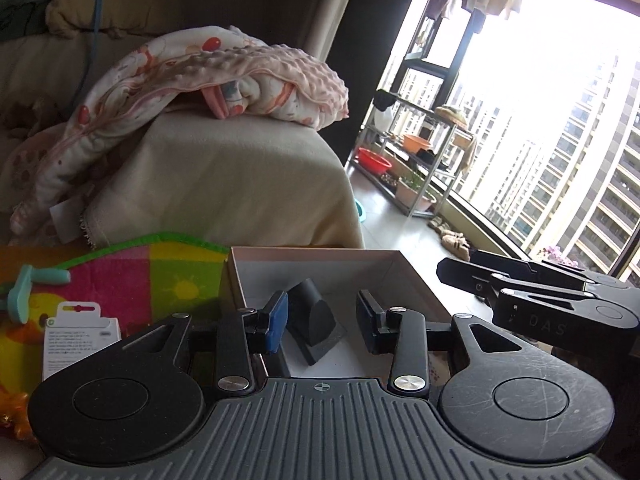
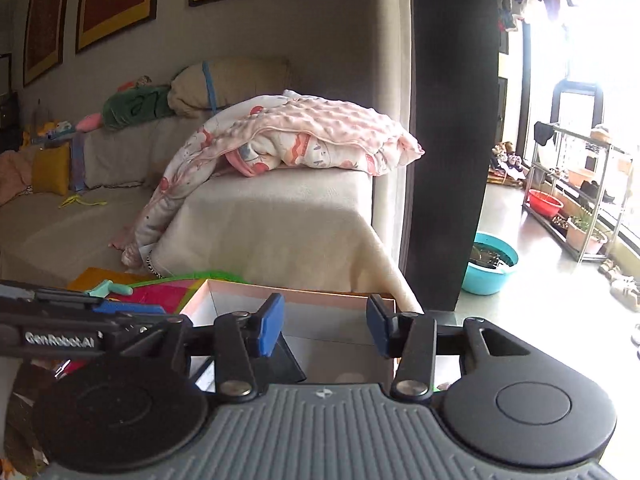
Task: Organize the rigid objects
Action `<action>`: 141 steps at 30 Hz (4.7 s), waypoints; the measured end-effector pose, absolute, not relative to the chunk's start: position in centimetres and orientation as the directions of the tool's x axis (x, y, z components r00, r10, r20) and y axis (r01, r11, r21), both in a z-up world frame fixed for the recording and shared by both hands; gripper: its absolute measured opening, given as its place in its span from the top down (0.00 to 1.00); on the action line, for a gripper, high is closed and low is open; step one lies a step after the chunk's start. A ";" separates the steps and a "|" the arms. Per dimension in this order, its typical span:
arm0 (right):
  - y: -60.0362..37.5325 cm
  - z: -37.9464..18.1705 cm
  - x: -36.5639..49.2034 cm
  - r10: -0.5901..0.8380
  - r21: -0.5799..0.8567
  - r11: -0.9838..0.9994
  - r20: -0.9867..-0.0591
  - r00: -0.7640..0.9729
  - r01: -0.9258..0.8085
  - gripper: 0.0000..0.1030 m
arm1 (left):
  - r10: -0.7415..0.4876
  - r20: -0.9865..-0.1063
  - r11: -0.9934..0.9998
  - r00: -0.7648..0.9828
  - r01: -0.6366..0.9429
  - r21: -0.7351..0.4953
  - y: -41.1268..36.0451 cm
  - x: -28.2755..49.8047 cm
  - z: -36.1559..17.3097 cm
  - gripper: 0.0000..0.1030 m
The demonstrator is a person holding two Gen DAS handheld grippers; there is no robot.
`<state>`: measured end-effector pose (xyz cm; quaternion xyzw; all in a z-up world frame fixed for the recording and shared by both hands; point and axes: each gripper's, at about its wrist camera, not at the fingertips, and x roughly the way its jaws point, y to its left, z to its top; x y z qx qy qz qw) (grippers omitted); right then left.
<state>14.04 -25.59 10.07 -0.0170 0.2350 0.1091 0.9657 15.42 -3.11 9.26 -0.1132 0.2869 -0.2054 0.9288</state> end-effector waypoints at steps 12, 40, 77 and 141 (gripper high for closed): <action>-21.1 7.5 4.8 0.390 0.028 0.905 -0.459 0.799 -0.425 0.41 | -0.173 -0.529 0.976 0.831 0.073 -0.205 9.9 5.3 8.2 0.60; -10.4 2.0 1.4 0.518 -0.039 0.736 -0.610 0.600 -0.676 0.41 | -0.179 -0.579 0.920 0.795 -0.074 -0.386 16.5 22.1 3.8 0.62; -8.6 0.7 2.8 0.573 0.035 0.676 -0.653 0.495 -0.736 0.45 | -0.324 -0.625 0.946 0.710 0.254 -0.202 11.3 1.5 5.5 0.80; -19.4 1.5 1.6 0.093 -0.089 0.978 -0.625 0.775 -0.189 0.10 | -0.275 -0.646 0.953 0.712 0.288 -0.088 0.9 -4.2 1.4 0.76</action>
